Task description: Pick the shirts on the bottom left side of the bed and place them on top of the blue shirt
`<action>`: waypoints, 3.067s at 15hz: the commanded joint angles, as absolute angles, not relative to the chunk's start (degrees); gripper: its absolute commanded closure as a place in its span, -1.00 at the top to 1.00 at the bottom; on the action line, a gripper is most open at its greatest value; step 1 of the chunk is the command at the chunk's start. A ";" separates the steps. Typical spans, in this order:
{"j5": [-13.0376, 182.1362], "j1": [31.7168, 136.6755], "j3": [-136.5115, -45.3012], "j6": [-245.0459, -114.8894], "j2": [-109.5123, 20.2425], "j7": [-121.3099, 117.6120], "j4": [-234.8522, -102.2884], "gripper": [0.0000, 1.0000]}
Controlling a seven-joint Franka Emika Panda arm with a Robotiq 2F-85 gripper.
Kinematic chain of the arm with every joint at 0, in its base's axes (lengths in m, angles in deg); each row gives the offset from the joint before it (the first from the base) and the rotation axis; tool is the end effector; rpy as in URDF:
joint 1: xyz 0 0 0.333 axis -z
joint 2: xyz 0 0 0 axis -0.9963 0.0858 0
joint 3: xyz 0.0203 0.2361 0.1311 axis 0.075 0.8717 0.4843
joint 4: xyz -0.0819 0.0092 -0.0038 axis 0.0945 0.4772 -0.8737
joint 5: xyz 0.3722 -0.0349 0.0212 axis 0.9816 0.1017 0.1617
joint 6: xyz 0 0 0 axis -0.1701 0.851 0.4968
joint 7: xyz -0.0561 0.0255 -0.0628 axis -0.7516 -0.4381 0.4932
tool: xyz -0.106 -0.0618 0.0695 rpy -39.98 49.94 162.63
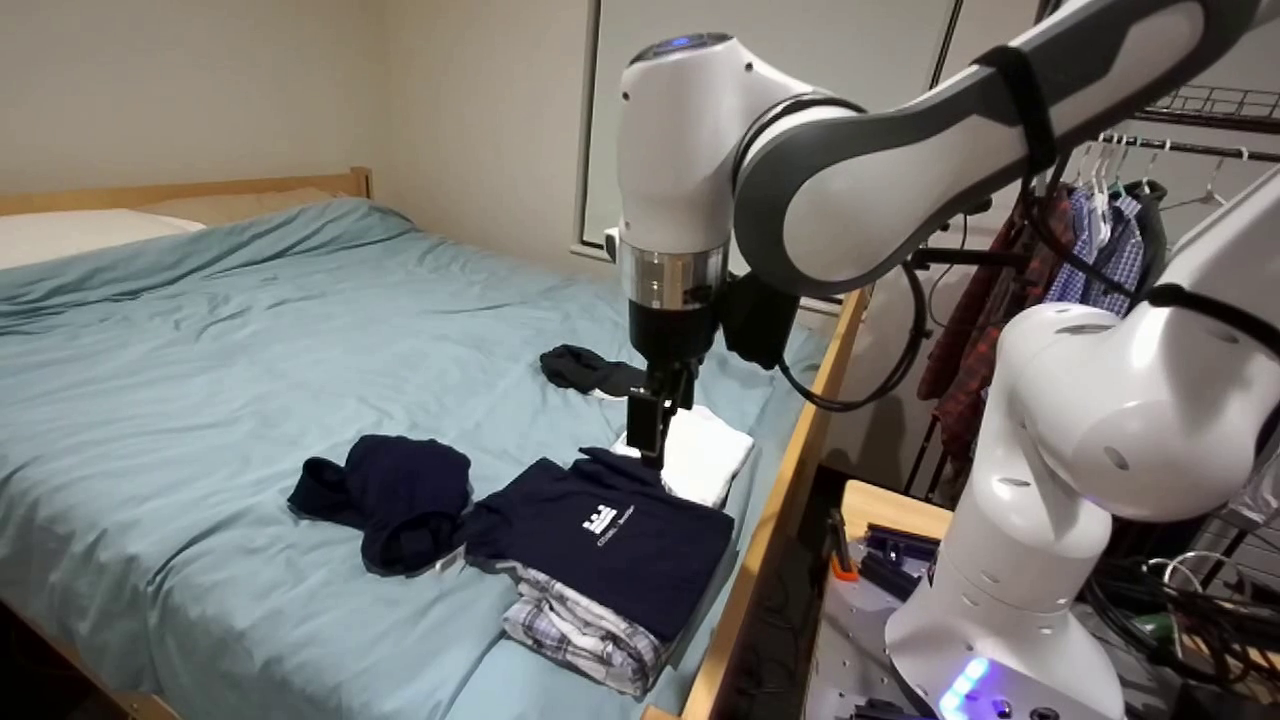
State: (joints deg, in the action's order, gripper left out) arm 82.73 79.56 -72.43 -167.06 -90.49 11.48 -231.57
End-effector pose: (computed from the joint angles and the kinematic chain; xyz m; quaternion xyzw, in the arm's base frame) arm 0.3443 0.1040 0.3102 0.9941 0.0231 -0.0141 0.1054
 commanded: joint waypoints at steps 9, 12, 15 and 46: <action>93.14 80.12 -83.41 -191.78 -54.60 -11.34 -220.06 1.00; 90.24 81.03 -83.03 -191.74 -58.41 -6.28 -223.17 1.00; 89.61 80.95 -83.02 -191.57 -58.94 -5.23 -223.04 1.00; 78.59 68.87 -87.70 -175.13 -31.02 19.62 -196.10 1.00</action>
State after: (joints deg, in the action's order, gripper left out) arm 80.11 70.15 -86.65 -174.72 -30.99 15.13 -196.31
